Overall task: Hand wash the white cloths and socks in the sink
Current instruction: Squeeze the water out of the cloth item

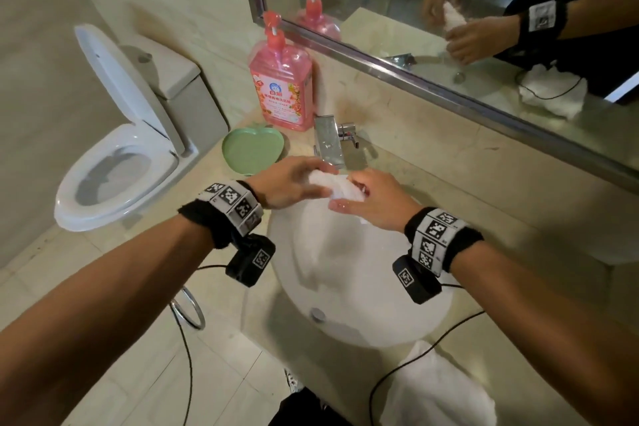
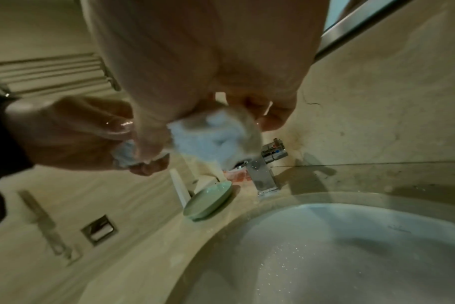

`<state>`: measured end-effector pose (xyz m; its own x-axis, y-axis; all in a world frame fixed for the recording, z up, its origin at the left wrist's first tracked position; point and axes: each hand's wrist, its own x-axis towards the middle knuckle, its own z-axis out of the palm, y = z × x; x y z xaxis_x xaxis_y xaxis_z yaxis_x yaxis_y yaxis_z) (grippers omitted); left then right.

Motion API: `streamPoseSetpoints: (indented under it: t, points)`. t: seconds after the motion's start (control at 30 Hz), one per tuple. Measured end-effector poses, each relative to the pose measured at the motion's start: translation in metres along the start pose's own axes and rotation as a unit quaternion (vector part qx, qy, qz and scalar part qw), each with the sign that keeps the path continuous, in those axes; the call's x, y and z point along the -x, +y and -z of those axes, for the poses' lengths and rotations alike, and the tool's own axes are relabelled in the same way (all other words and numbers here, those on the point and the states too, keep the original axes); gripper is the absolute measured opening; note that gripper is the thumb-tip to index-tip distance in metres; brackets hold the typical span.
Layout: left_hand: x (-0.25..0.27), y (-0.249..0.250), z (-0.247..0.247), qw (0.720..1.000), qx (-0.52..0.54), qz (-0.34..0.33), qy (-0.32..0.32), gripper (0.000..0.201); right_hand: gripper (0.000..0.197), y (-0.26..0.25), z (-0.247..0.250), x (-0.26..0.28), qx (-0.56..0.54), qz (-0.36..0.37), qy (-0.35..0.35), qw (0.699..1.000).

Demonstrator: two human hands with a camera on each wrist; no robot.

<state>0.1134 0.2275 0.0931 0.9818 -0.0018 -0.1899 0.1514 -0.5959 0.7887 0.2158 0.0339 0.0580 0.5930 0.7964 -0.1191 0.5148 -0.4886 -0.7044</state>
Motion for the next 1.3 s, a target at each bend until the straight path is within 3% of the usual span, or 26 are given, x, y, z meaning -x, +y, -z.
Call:
streamPoseSetpoints:
  t: [0.1, 0.17, 0.27, 0.33, 0.4, 0.5, 0.6, 0.73, 0.83, 0.93, 1.0, 1.1, 1.2, 1.3]
  points:
    - [0.009, -0.002, 0.002, 0.984, 0.131, 0.019, 0.123, 0.049, 0.042, -0.005, 0.0, 0.006, -0.136, -0.052, -0.061, 0.987]
    - [0.013, 0.002, -0.003, 0.96, 0.228, 0.057, 0.152, 0.048, 0.041, -0.014, -0.002, 0.01, -0.192, -0.057, -0.087, 0.976]
    - [0.02, 0.011, -0.011, 0.927, 0.331, 0.1, 0.146, 0.048, 0.043, -0.033, -0.004, 0.014, -0.253, -0.066, -0.1, 0.96]
    - [0.026, 0.02, -0.017, 0.894, 0.413, 0.112, 0.13, 0.053, 0.034, -0.041, -0.006, 0.015, -0.23, -0.061, -0.08, 0.968]
    - [0.031, 0.026, -0.02, 0.879, 0.448, 0.114, 0.112, 0.055, 0.032, -0.047, -0.007, 0.017, -0.19, -0.054, -0.058, 0.979]
    - [0.037, 0.028, -0.02, 0.893, 0.429, 0.111, 0.081, 0.048, 0.032, -0.052, -0.007, 0.023, -0.175, -0.044, -0.023, 0.983]
    - [0.042, 0.022, -0.017, 0.927, 0.361, 0.078, 0.059, 0.037, 0.038, -0.058, -0.01, 0.027, -0.191, -0.046, -0.004, 0.98]
    - [0.046, 0.004, -0.017, 0.974, 0.199, 0.042, 0.101, 0.038, 0.034, -0.065, -0.025, 0.028, -0.2, -0.067, 0.072, 0.975]
    - [0.052, -0.01, -0.011, 0.979, 0.162, 0.061, 0.106, 0.029, 0.039, -0.075, -0.037, 0.029, -0.25, -0.102, 0.106, 0.957]
    - [0.059, -0.021, -0.003, 0.987, 0.146, 0.053, 0.045, 0.033, 0.051, -0.081, -0.045, 0.032, -0.304, -0.119, 0.095, 0.94]
    - [0.063, -0.025, -0.001, 0.981, 0.191, 0.039, 0.009, 0.035, 0.063, -0.083, -0.049, 0.036, -0.326, -0.132, 0.08, 0.933]
    - [0.07, -0.022, -0.003, 0.962, 0.272, 0.035, -0.007, 0.043, 0.05, -0.086, -0.055, 0.042, -0.299, -0.15, 0.068, 0.94]
    - [0.069, -0.018, -0.006, 0.981, 0.19, 0.021, 0.011, 0.04, 0.04, -0.09, -0.056, 0.048, -0.309, -0.153, 0.062, 0.937]
    - [0.066, -0.019, -0.003, 0.987, 0.154, 0.033, -0.015, 0.031, 0.033, -0.088, -0.055, 0.054, -0.305, -0.144, 0.096, 0.937]
